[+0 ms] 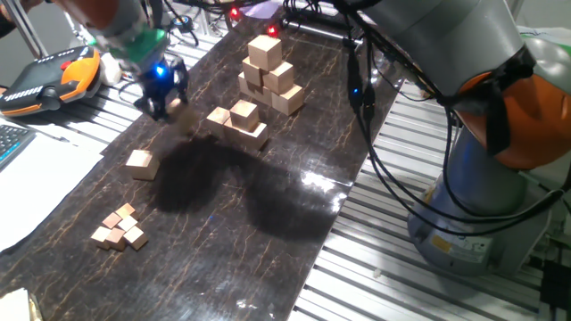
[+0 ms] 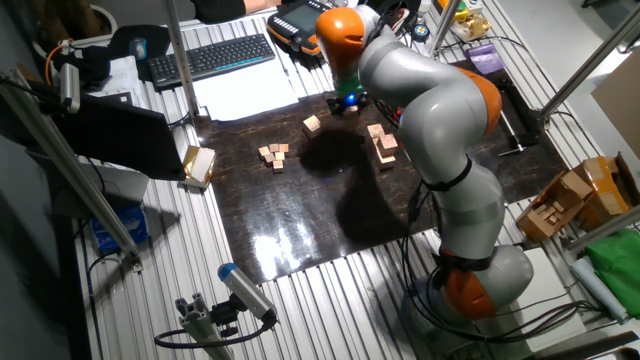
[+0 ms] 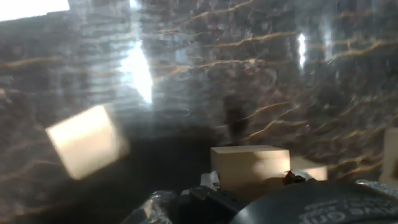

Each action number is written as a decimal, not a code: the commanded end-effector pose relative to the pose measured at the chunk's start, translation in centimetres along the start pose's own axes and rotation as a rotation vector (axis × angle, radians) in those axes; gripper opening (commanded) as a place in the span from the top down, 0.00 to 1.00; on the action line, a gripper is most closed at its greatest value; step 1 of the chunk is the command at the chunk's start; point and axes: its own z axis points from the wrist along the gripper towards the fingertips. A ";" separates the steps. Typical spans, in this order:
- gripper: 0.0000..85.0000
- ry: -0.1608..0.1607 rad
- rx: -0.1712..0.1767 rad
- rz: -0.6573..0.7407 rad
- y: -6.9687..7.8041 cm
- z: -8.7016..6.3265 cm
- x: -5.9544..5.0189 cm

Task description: Stack the blocks into a pyramid shape

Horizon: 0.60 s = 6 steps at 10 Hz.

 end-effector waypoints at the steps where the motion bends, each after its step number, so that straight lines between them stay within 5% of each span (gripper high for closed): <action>1: 0.40 -0.005 0.002 -0.026 -4.0 0.8 -0.4; 6: 0.43 -0.029 0.004 -0.101 -7.7 2.6 1.0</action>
